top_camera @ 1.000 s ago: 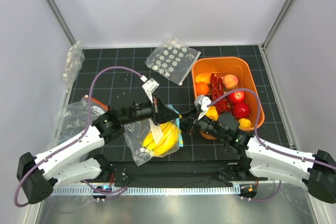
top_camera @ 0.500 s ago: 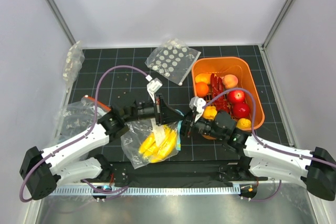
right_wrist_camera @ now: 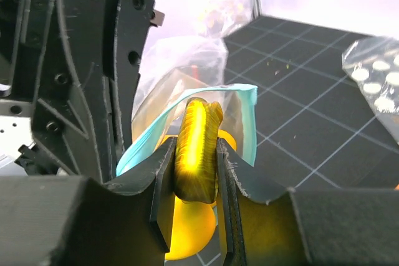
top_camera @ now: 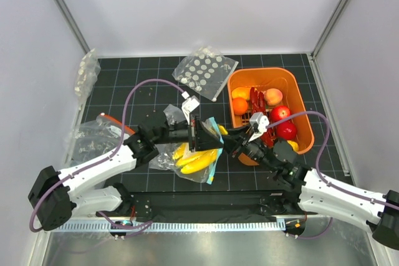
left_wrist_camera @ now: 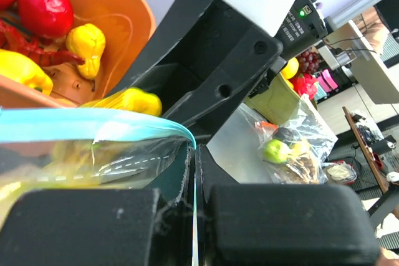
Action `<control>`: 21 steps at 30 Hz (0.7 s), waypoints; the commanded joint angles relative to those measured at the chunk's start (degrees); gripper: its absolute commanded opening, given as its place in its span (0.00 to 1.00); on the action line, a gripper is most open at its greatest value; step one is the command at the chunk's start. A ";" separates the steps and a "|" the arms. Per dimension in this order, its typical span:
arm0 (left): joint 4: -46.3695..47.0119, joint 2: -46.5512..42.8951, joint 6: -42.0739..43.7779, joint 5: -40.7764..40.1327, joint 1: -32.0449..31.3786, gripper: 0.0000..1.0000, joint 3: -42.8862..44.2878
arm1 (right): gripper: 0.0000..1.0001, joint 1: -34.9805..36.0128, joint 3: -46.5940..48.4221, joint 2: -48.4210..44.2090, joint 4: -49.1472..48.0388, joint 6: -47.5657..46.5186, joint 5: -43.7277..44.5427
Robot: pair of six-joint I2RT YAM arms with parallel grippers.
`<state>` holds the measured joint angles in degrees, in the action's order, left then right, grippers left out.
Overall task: Place the food in the zip-top bag and seal the zipper
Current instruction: Place the fake fruit in the zipper food storage bag.
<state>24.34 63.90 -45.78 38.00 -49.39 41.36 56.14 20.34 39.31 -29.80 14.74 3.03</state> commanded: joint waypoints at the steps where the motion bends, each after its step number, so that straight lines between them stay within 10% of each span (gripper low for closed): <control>1: 1.50 -0.53 1.74 -1.61 -0.71 0.00 0.91 | 0.01 0.02 1.81 2.60 -4.30 3.53 2.07; 10: 9.41 -6.49 3.50 -3.27 -1.59 0.00 -4.18 | 0.01 0.02 5.15 14.30 -9.05 8.20 -8.91; 21: 6.87 -5.63 6.13 -9.95 -1.50 0.00 -4.98 | 0.01 0.02 2.95 6.14 -6.06 4.95 -4.88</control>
<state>29.95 57.36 -42.22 31.77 -50.61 35.73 56.14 22.79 48.97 -32.82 21.15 -3.73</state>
